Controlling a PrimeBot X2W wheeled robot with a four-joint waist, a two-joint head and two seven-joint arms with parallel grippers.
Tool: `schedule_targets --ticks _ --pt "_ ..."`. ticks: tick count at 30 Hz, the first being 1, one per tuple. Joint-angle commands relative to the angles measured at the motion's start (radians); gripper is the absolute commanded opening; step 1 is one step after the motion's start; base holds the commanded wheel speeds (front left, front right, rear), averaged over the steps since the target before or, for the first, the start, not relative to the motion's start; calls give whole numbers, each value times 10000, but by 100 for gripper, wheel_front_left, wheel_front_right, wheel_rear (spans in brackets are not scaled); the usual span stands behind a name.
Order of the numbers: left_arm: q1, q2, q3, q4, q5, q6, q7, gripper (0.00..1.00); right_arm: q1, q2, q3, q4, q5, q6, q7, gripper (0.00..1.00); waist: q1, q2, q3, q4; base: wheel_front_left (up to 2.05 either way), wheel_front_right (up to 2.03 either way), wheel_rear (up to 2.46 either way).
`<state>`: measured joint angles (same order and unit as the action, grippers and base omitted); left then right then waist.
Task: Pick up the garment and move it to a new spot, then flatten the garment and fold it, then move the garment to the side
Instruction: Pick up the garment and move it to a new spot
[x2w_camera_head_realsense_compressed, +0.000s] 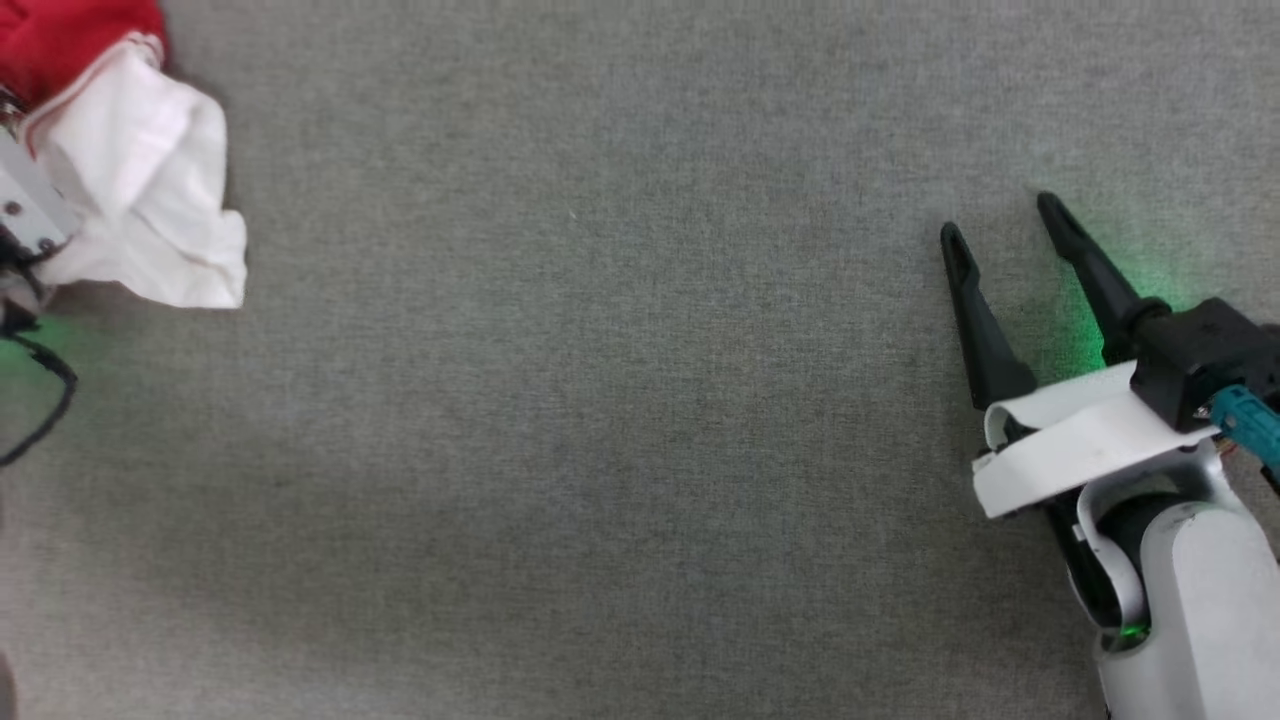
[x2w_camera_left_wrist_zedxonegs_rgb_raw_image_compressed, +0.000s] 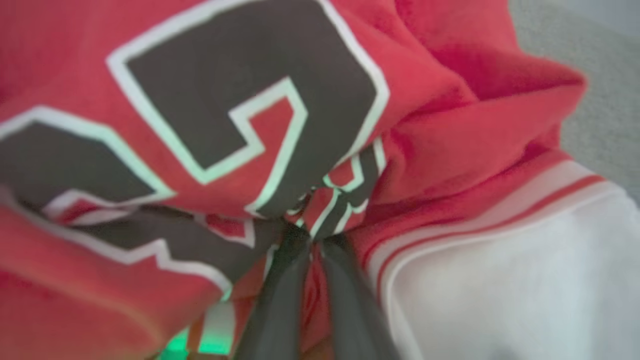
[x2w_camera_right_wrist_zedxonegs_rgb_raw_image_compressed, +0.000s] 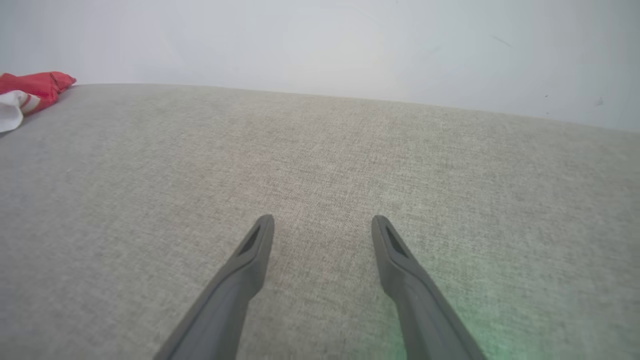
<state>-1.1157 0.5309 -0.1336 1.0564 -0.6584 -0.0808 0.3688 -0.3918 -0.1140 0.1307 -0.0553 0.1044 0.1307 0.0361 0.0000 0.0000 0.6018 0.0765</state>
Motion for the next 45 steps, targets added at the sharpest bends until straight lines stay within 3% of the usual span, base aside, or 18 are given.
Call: schedule_targets --ticks 1,11,20,31,45 --pt "618 -576 -246 364 58 -183 106 0 232 6 -9 74 39 1 -24 100 0 0 -495 251 0 0 0" --pt "225 39 -964 -444 653 -433 -1435 0 972 135 -139 752 296 1 -276 100 0 0 -2577 780 0 0 0" --pt "158 504 -1652 -1796 1050 -503 -1913 0 1733 370 -173 1235 465 1 -435 100 0 0 -4438 1001 0 0 0" --pt "513 992 -1953 -4344 877 -399 -923 0 2431 550 -463 1273 637 1 -491 100 0 0 -5762 1041 0 0 0" --pt "2351 1590 -1716 -8589 218 915 1245 0 2840 618 -1302 1021 447 1 -503 100 0 0 -6165 183 0 0 0"
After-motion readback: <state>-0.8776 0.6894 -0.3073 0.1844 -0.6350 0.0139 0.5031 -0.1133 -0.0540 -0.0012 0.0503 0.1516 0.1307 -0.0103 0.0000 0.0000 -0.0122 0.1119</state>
